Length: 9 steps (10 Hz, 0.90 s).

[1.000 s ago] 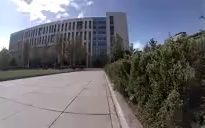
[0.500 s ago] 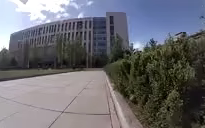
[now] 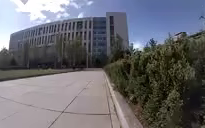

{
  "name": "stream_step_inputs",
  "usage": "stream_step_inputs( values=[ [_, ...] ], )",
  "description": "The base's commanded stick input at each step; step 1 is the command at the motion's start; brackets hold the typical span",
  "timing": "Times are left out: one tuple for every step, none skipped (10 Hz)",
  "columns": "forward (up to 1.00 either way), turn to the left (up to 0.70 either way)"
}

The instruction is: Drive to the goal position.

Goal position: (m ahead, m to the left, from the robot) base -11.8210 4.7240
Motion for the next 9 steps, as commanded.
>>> stream_step_inputs(
  values=[
    [0.05,0.00],
    [0.05,0.00],
    [0.04,0.00],
    [0.04,0.00],
    [0.04,0.00],
    [0.04,0.00],
    [0.04,0.00],
    [0.04,0.00],
    [0.04,0.00]
  ],
)
